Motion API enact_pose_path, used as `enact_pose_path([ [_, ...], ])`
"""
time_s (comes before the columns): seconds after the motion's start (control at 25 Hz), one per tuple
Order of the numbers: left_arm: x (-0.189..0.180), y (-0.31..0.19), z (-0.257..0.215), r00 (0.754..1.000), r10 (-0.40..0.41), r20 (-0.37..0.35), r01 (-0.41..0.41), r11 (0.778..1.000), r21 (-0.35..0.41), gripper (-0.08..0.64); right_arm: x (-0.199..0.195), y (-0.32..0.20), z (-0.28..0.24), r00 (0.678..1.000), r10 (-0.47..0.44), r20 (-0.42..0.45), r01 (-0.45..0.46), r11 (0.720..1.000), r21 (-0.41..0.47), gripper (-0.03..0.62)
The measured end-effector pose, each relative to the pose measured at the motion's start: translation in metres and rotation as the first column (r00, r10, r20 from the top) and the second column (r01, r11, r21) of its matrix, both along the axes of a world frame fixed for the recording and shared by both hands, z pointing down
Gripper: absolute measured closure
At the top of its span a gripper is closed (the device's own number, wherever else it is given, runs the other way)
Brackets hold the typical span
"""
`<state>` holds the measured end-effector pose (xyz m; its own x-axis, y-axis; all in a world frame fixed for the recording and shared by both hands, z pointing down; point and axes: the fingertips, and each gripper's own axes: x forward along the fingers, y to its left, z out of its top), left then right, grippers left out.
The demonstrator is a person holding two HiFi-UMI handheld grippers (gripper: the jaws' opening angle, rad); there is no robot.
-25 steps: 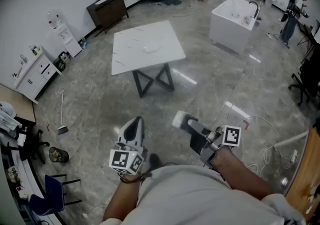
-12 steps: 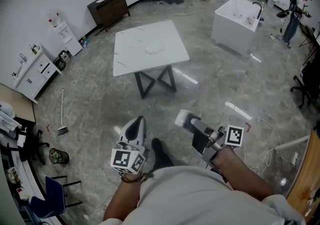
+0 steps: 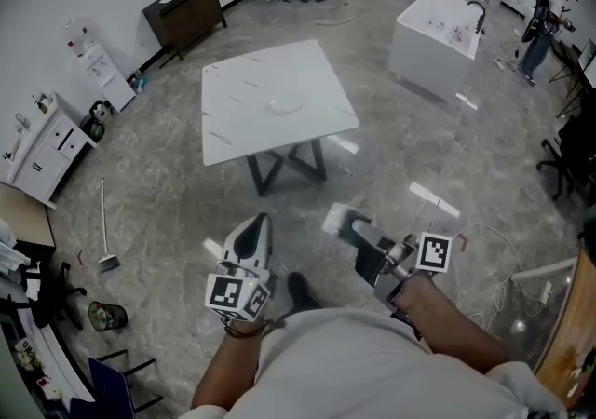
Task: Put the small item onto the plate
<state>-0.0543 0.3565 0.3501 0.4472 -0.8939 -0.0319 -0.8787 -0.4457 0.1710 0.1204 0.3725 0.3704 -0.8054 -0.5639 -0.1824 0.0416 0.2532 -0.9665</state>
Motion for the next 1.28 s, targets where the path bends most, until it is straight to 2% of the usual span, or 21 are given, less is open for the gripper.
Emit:
enact_pose_path([
  [0.36, -0.074, -0.127, -0.010, 0.998, 0.062, -0.001, -0.062, 0.998, -0.014, 0.554, -0.087, -0.130, -0.007, 0.999, 0.034, -0.001, -0.034, 0.999, -0.002, 0.499],
  [0.6, -0.104, -0.191, -0.009, 0.997, 0.082, -0.002, -0.083, 0.997, -0.011, 0.554, -0.116, -0.198, -0.006, 0.999, 0.053, 0.000, -0.053, 0.999, -0.002, 0.499],
  [0.92, -0.103, -0.271, 0.002, 0.998, 0.059, -0.001, -0.059, 0.998, -0.036, 0.554, -0.110, -0.287, 0.010, 0.999, 0.040, -0.011, -0.041, 0.999, -0.018, 0.499],
  [1.28, -0.077, -0.407, 0.001, 0.999, -0.041, -0.004, 0.041, 0.999, -0.029, 0.554, -0.086, -0.450, 0.016, 0.997, -0.078, -0.024, 0.078, 0.997, -0.010, 0.499],
])
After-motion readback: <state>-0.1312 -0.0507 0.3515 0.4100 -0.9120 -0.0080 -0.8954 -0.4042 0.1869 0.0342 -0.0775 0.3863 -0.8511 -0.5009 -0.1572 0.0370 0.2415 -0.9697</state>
